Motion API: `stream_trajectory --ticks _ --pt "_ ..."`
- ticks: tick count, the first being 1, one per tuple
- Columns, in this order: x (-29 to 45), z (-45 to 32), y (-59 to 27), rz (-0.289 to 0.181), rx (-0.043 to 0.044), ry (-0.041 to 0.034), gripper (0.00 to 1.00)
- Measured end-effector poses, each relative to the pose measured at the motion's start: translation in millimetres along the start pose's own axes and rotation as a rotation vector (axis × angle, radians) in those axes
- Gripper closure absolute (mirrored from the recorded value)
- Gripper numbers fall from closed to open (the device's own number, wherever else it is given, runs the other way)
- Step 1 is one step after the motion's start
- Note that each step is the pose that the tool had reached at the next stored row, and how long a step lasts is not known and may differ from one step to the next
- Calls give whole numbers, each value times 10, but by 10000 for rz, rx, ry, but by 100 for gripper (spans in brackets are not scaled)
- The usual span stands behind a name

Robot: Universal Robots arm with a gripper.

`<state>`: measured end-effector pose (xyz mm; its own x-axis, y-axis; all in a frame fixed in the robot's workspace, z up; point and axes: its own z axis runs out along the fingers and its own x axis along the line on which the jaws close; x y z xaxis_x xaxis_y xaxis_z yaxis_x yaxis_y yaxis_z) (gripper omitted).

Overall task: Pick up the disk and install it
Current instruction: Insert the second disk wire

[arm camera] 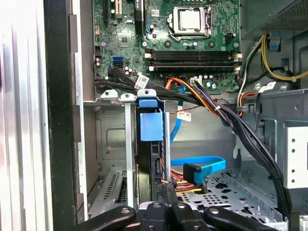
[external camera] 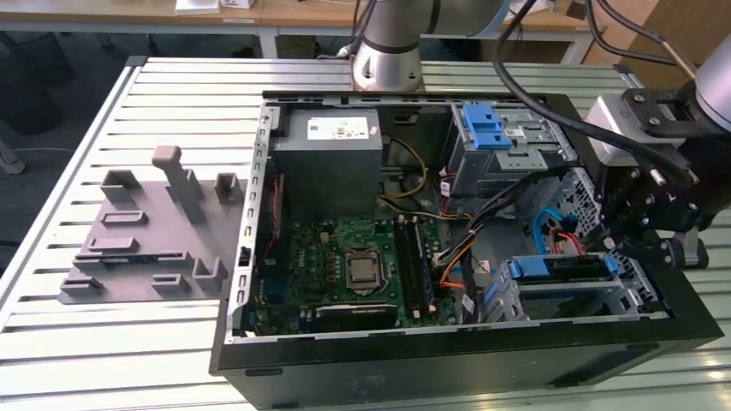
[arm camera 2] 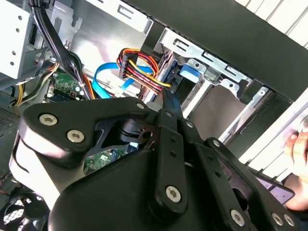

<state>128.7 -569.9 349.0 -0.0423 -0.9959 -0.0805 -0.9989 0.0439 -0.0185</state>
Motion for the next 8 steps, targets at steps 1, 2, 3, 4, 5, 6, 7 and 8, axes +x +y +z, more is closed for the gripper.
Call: stream_trajectory --ticks 1,2,3,4,5,6,7,8 --pt "0 -4 8 2 1 2 89" --pt "0 -6 16 1 1 2 89" --pt "0 -6 27 2 2 1 89" --pt "1 -7 38 3 2 2 89" --pt "2 -7 46 5 2 2 89" --pt "2 -8 68 5 4 2 89" --pt "3 -9 81 6 8 3 89" --pt "4 -9 82 4 8 3 89"
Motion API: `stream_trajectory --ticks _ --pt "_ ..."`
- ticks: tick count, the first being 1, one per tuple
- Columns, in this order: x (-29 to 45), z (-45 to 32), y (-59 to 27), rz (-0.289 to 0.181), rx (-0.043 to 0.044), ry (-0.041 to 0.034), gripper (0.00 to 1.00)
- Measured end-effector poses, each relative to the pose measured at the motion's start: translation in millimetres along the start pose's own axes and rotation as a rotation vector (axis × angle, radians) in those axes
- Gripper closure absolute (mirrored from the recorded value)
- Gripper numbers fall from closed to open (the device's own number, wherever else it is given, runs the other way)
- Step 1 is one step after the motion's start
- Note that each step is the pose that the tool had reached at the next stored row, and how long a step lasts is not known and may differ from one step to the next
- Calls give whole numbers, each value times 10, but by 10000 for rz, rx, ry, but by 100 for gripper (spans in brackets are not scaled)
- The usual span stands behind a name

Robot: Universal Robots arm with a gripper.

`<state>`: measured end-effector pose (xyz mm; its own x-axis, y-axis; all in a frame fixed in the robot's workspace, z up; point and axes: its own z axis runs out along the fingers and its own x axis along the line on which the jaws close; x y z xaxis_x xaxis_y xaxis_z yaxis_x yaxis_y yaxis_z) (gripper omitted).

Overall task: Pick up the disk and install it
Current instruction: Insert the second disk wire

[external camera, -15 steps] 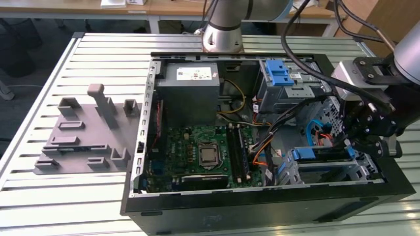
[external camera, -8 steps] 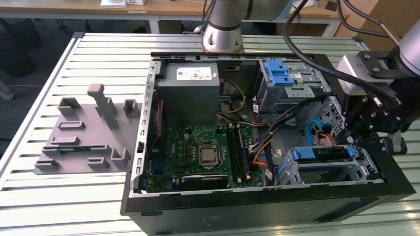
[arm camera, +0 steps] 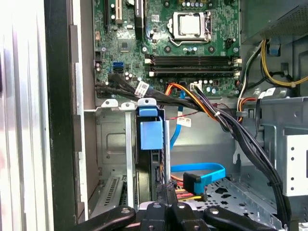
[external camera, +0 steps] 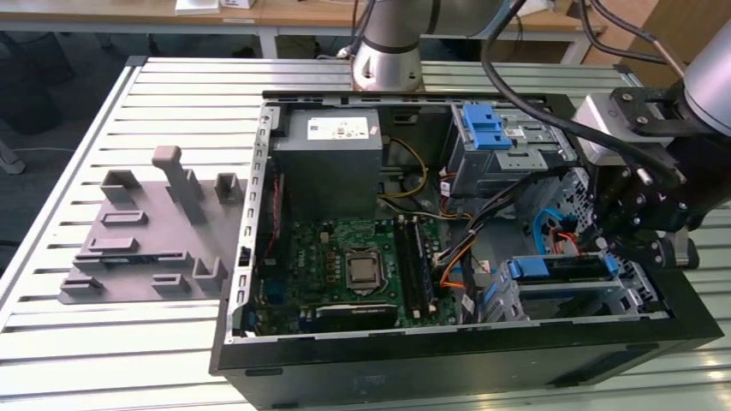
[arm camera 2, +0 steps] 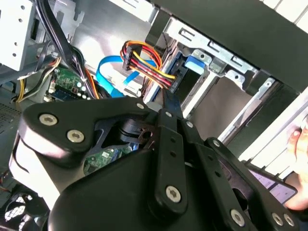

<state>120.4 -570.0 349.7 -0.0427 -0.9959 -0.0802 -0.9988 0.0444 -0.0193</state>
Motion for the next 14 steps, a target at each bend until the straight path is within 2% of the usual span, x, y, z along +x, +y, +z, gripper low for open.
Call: stream_trajectory --ticks 3,8,10,14 --pt "1 -11 15 1 0 -18 89" --pt "-9 -123 15 1 -1 -31 89" --pt "-10 -144 19 1 -1 -33 89" --pt "-8 -158 93 -1 -3 -74 89"
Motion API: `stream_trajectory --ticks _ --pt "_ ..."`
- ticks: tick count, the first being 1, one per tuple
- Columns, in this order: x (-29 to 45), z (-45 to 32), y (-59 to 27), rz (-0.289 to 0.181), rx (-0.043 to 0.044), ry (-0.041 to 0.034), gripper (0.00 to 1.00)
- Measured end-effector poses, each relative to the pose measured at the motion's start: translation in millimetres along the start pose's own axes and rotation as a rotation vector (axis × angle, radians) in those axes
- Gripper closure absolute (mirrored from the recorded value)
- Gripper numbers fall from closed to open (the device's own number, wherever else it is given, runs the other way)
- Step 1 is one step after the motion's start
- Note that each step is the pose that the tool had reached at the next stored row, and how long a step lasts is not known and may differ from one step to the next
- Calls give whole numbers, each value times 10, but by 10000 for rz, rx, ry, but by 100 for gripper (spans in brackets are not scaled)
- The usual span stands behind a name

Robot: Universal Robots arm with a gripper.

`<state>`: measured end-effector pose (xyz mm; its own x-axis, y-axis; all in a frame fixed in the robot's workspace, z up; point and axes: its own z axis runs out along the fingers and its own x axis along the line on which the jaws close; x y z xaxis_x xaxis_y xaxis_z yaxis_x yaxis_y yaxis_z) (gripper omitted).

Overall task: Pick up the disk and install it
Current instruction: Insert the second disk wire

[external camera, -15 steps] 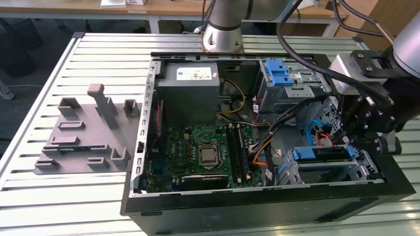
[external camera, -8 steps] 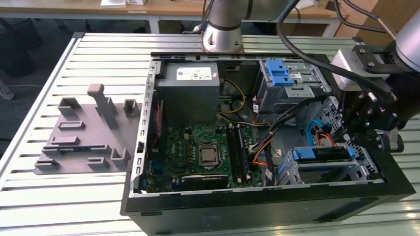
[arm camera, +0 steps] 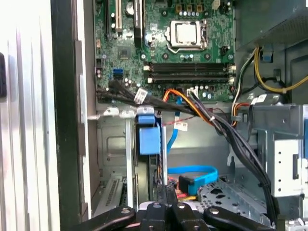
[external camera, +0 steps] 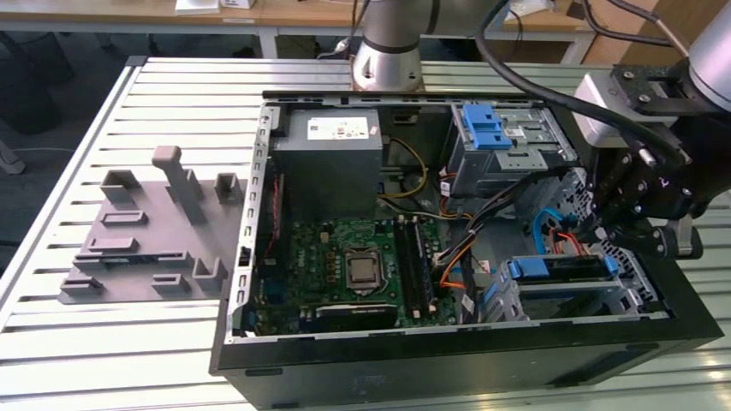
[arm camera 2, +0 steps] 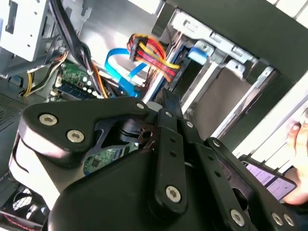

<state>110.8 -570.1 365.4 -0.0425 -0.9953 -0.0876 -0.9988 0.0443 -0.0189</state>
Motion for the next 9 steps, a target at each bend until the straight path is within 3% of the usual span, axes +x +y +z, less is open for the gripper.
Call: stream_trajectory --ticks 5,9 --pt "-8 -97 29 -19 -4 -27 89" --pt "-7 -99 52 -18 -6 -94 89"
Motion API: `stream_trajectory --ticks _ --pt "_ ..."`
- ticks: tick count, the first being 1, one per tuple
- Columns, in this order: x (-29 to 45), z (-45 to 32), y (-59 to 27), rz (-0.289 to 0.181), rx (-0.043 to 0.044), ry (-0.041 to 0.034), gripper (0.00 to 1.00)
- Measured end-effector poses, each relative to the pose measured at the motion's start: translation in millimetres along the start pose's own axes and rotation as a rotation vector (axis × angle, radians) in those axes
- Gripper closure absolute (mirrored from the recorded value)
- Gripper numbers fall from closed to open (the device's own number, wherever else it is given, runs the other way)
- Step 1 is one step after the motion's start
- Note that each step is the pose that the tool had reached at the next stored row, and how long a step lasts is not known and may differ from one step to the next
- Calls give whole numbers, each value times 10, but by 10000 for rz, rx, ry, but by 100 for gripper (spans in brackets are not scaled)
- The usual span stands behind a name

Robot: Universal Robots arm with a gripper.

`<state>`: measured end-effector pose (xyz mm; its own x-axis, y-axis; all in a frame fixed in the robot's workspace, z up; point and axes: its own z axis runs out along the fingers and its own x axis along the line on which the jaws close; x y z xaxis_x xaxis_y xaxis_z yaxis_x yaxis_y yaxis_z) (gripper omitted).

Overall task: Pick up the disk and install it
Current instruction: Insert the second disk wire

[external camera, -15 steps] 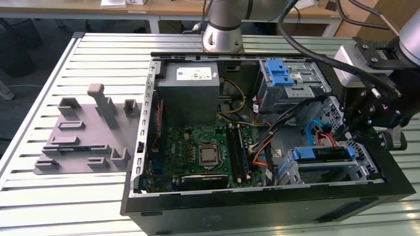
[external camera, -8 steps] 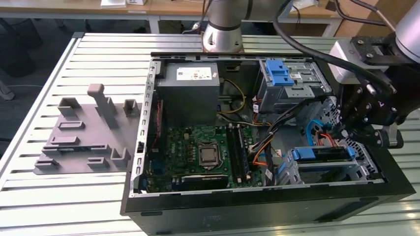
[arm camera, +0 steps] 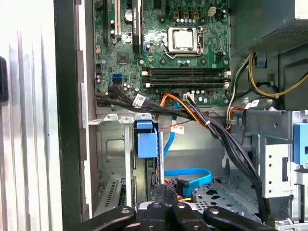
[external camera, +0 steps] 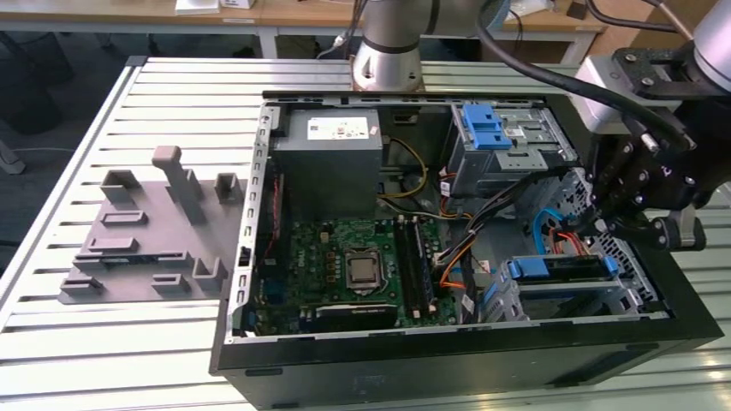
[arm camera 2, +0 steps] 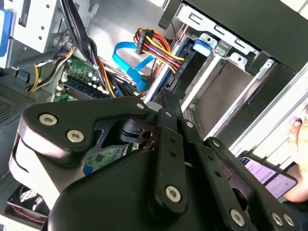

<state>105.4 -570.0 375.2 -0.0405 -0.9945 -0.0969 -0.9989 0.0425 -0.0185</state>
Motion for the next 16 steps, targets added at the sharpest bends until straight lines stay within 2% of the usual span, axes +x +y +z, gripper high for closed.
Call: stream_trajectory --ticks 5,10,16 --pt "3 0 60 0 2 0 89" --pt "1 -1 65 -24 1 1 89" --pt "-101 19 69 -51 -16 57 89"
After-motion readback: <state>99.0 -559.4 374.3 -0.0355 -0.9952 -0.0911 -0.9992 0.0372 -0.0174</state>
